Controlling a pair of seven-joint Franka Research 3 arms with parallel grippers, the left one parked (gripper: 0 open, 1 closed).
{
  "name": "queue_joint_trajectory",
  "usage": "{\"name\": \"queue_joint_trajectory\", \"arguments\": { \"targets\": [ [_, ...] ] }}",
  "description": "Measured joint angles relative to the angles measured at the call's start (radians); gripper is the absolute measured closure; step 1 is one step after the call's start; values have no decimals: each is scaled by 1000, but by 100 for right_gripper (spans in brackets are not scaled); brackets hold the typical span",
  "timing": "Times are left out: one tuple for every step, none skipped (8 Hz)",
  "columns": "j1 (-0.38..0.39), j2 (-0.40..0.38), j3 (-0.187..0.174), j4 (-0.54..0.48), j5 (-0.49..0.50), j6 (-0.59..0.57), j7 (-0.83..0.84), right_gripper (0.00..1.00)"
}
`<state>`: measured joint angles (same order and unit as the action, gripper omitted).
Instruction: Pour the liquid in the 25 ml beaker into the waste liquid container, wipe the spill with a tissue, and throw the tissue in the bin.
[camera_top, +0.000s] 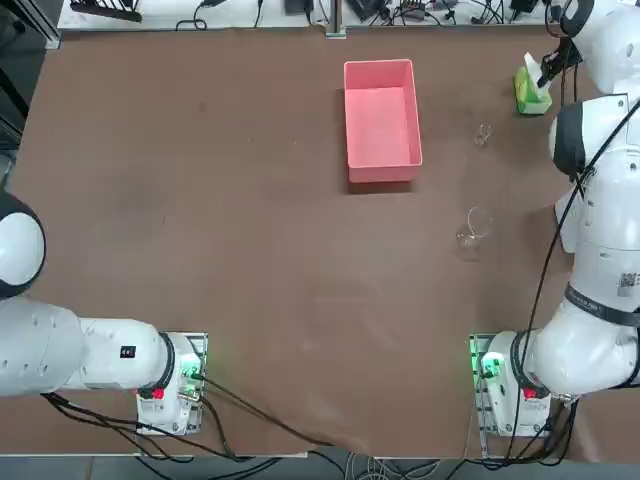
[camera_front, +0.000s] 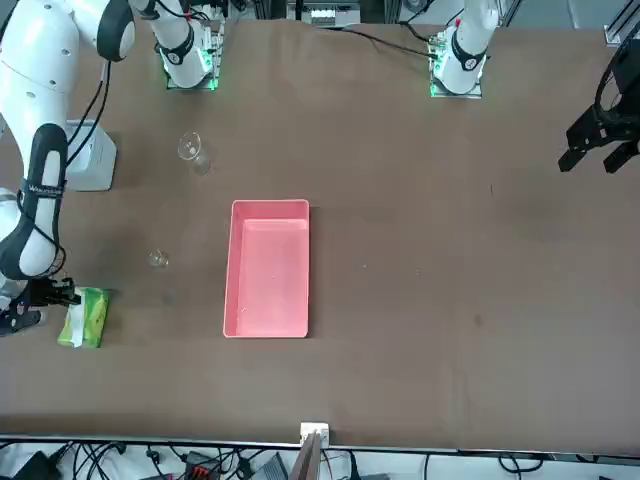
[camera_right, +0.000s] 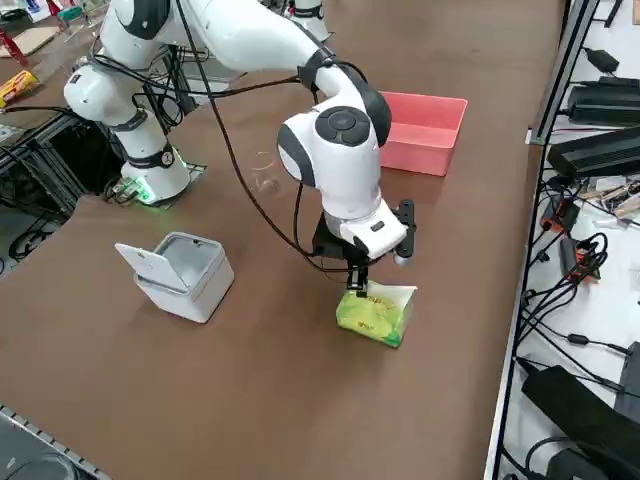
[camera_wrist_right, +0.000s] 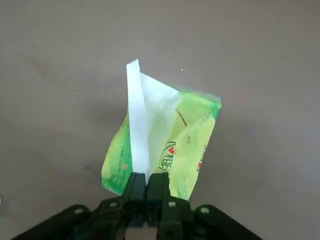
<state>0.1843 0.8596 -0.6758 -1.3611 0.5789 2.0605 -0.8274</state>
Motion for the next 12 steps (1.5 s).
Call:
{"name": "queue_joint_trajectory", "arguments": {
  "targets": [
    [0,0,-1,6,0,-14,0,99],
    [0,-1,-2,23,0,-48,0,99],
    [1,-4,-6,46,-3,-92,0,99],
    [1,-14,-8,68,-15,-135,0,99],
    [4,-35,-9,83,-35,-170,0,99],
    [8,-66,-9,92,-60,-209,1,99],
    [15,-101,-11,94,-79,-254,3,99],
    [22,-138,-15,95,-97,-304,3,99],
    [31,-175,-18,96,-119,-355,6,99],
    [44,-208,-18,98,-140,-393,21,99],
    [63,-239,-18,103,-157,-430,57,99],
    [86,-260,-18,113,-163,-463,100,99]
  ]
}}
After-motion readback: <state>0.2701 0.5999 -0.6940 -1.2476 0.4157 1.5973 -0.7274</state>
